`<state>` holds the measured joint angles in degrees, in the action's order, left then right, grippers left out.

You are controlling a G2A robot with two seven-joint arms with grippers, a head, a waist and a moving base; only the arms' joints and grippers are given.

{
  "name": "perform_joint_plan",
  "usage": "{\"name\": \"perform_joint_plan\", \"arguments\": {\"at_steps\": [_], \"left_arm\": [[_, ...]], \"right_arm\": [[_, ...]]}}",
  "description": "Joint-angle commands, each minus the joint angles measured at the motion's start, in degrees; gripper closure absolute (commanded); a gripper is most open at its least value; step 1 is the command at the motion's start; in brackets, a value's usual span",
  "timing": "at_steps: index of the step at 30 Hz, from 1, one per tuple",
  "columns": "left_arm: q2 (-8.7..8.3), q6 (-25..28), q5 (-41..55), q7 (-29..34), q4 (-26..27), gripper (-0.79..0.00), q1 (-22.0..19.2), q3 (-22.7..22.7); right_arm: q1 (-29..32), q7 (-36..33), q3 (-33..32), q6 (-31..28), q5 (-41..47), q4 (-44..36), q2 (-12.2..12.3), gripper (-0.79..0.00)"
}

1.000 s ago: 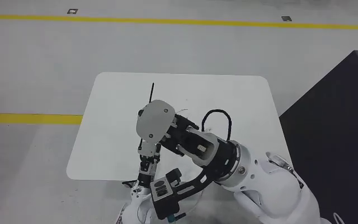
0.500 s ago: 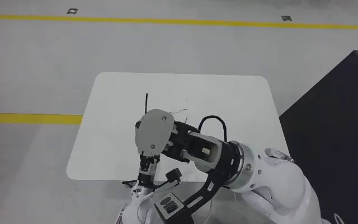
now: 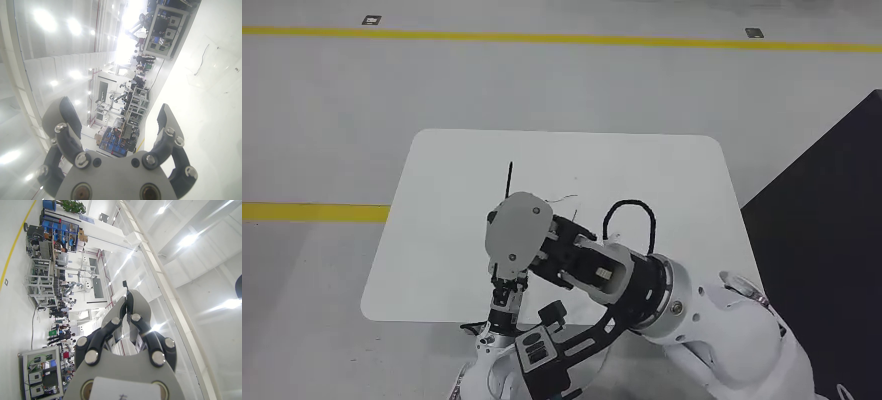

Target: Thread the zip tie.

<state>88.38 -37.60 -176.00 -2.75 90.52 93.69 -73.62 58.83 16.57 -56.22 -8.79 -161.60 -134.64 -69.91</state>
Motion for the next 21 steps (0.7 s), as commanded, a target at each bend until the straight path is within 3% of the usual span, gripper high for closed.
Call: {"name": "perform_joint_plan", "arguments": {"at_steps": [1,8,21], "left_arm": [[0.00,0.0,0.0,0.0,0.0,-0.785,0.0,0.0],[0.00,0.0,0.0,0.0,0.0,-0.785,0.0,0.0],[0.00,0.0,0.0,0.0,0.0,-0.785,0.0,0.0]], "right_arm": [[0.2,-0.3,0.2,0.2,1.1,0.0,-0.1,0.000],[1.1,0.2,-2.4,-0.7,7.8,0.0,-0.3,0.000],[0.4,3.5,0.3,-3.1,2.6,0.0,-0.4,0.000]]}}
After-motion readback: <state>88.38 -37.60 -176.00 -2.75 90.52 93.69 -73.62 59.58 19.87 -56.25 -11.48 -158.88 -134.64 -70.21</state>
